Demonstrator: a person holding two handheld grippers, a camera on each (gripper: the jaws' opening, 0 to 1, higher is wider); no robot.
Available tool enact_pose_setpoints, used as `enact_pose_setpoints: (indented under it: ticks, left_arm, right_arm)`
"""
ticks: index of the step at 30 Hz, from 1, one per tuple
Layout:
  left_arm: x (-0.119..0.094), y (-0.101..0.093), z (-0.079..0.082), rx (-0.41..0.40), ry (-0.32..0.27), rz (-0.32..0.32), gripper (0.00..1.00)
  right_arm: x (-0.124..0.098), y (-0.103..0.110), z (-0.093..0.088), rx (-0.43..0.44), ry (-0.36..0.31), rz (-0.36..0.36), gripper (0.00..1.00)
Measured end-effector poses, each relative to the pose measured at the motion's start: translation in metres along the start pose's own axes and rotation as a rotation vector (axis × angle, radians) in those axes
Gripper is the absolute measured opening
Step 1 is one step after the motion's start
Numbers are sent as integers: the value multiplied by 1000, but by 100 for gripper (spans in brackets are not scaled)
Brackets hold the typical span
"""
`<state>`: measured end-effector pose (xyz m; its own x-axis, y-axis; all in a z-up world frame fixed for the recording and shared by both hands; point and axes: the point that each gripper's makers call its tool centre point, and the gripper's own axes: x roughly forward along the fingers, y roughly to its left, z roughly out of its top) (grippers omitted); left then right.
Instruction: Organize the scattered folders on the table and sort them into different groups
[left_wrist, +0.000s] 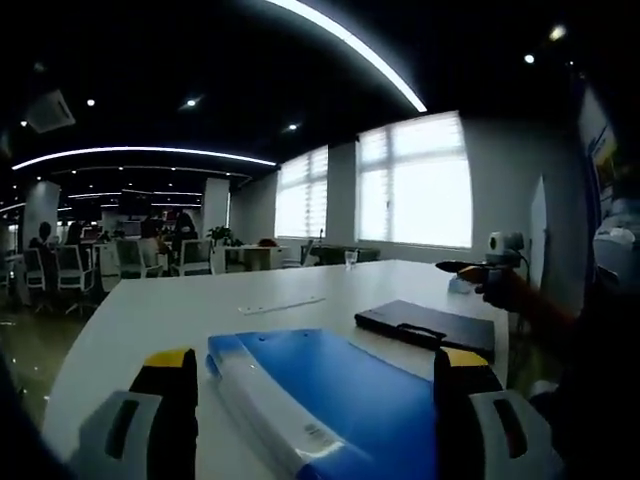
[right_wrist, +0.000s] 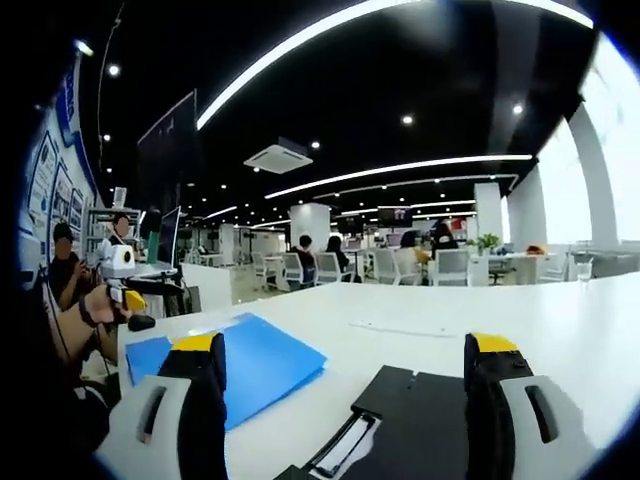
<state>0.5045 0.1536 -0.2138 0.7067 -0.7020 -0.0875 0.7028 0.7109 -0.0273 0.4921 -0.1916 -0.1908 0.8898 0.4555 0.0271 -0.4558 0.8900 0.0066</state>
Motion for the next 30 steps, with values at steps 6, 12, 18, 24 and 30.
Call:
enact_pose_setpoints:
  ticks: [6,12,18,24,30]
  left_arm:
    - [1,-7,3,21,-6,-13,99]
    - [-4,-9,7,29,-17,-17,99]
    - [-10,-16,12,37,-33,-27,99]
    - [-18,-22,13,52,-45,-32,99]
    - [-26,-31,9,63,-44,-36,99]
  right_arm:
    - [-12,11,12,-22,-53,47,98]
    - [-27,18,15,-10,-63,71,98]
    - [-43,20,12,-57,-47,68,98]
    - [-59,19,5,-77,-27,52,98]
    - [-73,21,1,-92,-19,46,98]
